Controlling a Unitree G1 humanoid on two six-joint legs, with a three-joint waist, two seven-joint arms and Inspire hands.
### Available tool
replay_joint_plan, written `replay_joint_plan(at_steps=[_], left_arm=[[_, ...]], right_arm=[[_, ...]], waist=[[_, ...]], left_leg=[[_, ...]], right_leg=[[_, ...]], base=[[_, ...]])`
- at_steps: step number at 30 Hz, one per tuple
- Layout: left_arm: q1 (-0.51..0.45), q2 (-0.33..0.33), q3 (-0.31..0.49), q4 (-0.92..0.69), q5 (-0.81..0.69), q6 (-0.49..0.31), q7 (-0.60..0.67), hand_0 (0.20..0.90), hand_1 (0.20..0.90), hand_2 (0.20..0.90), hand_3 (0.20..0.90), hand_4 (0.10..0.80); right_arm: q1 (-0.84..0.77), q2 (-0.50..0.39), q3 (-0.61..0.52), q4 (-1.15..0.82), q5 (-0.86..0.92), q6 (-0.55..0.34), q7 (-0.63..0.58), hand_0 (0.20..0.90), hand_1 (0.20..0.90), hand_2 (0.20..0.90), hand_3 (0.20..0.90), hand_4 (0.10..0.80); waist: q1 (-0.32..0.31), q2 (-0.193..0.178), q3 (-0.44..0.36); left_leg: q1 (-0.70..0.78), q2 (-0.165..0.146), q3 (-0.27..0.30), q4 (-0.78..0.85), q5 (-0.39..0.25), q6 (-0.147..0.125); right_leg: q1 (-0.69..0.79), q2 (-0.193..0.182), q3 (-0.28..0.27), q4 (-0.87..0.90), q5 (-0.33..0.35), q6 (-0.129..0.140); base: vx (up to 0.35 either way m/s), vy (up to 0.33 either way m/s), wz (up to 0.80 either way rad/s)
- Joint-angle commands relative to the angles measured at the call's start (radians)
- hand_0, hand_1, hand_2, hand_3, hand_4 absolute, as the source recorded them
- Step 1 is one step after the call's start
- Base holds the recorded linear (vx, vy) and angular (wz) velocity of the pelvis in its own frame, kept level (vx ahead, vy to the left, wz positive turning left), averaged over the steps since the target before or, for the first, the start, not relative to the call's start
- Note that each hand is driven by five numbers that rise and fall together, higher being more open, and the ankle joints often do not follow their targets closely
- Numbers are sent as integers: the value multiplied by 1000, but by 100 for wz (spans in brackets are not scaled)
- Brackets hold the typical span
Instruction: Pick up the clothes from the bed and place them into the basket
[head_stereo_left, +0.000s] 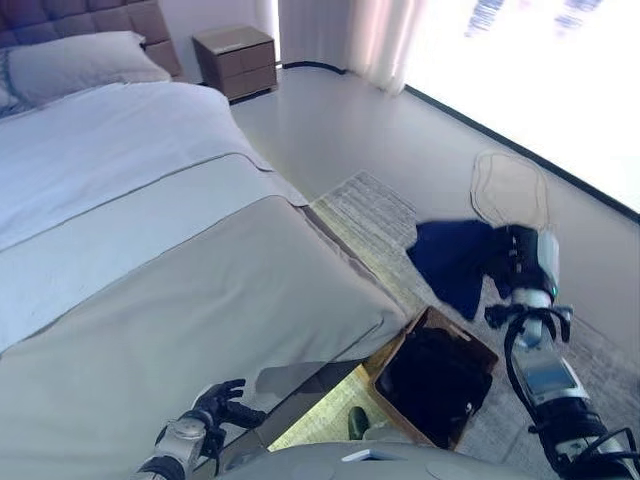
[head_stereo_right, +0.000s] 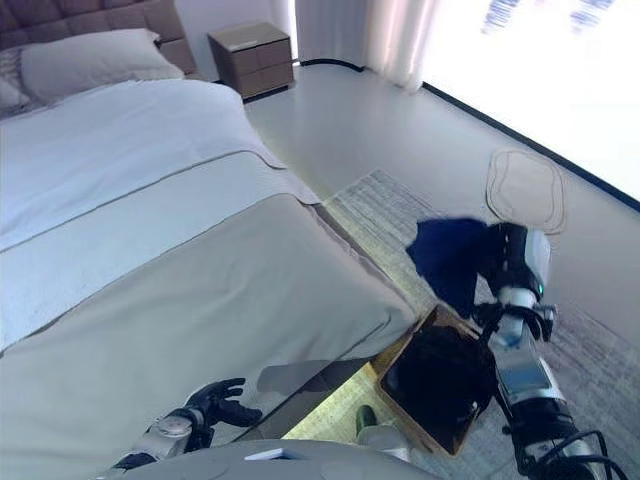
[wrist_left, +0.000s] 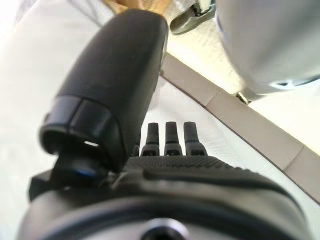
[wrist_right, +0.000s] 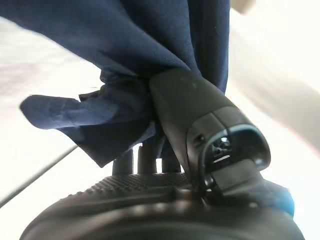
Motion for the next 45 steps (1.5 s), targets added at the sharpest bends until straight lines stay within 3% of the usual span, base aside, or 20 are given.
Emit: replay_joint_plan(at_steps=[1,4,7,14,15,16,17,25,30,31,32,38,45], left_arm=[[-63,39,-55,-1,10,-17,4,900,900,900,900,800],[-160,60,-79,-3,-28,-19,16,900,900,900,900,800],[-254,56,-114,9,-100,-30,34,900,900,900,900,800],[-332,64,-167,-62,-203,-90,17,900,900,900,900,800],[-335,67,-173,-77,-214,-98,12,900,900,900,900,800],[-336,68,-180,-96,-220,-106,9,900,900,900,900,800],[-338,73,-187,-111,-233,-115,7,900,900,900,900,800],[-324,106,-197,-246,-323,-132,-12,900,900,900,900,800],[-309,113,-181,-241,-335,-124,-50,900,900,900,900,800],[-307,114,-177,-236,-337,-118,-57,900,900,900,900,800],[-308,117,-170,-229,-341,-112,-66,900,900,900,900,800],[-277,119,-142,-201,-338,-104,-102,900,900,900,900,800],[-206,116,-88,-173,-291,-66,-100,900,900,900,900,800]], right_arm=[[-174,-83,30,-9,-83,-50,-49,300,300,300,200,100],[-338,-126,100,114,-45,2,-68,300,300,300,200,100],[-493,-174,169,248,-13,41,-60,300,300,300,200,100],[-689,-265,254,444,22,120,-64,300,300,300,200,100],[-713,-276,259,478,27,132,-66,486,486,486,417,317],[-742,-286,263,523,27,155,-69,839,839,839,829,729],[-768,-292,268,565,30,174,-72,900,900,900,900,800],[-849,-343,277,645,12,275,-111,900,900,900,900,800],[-844,-359,262,678,-17,309,-88,900,900,900,900,800],[-836,-361,261,691,-23,324,-72,900,900,900,900,800],[-828,-364,255,714,-36,330,-51,900,900,900,900,800],[-740,-356,200,730,32,269,-68,900,900,900,900,800],[-495,-286,73,549,110,172,-132,900,900,900,900,800]], waist=[[24,32,36],[23,58,116],[11,112,196],[10,219,311],[12,235,321],[14,253,333],[18,268,341],[29,335,398],[28,332,397],[27,323,391],[27,320,391],[29,278,363],[29,179,293]], left_leg=[[-28,-69,1,8,-102,71],[-118,-73,-10,25,-83,64],[-204,-86,-34,63,-62,49],[-351,-100,-78,148,-33,29],[-367,-102,-82,153,-27,29],[-385,-103,-83,158,-21,28],[-401,-104,-85,161,-14,26],[-470,-119,-90,170,11,23],[-457,-113,-82,140,22,16],[-439,-116,-86,133,6,9],[-445,-107,-75,133,21,14],[-385,-87,-65,105,12,8],[-273,-68,-45,52,-7,6]], right_leg=[[-11,2,-77,24,-46,-1],[-107,-5,-70,57,-45,-8],[-192,-13,-59,110,-55,-21],[-359,-40,-63,244,-93,-48],[-382,-41,-64,269,-103,-52],[-411,-43,-68,299,-115,-56],[-437,-45,-73,324,-126,-60],[-539,-62,-87,423,-165,-72],[-536,-58,-93,406,-161,-71],[-523,-62,-89,406,-185,-62],[-526,-56,-97,389,-153,-69],[-453,-37,-110,319,-127,-65],[-302,-18,-127,209,-93,-48]], base=[[-266,-160,-30],[-410,-123,-20],[-316,-41,-6],[-152,-45,0],[-52,-33,-7],[-69,-37,-13],[-77,-40,-15],[-42,-15,-2],[0,18,11],[6,21,10],[6,11,9],[21,11,6],[83,45,2]])
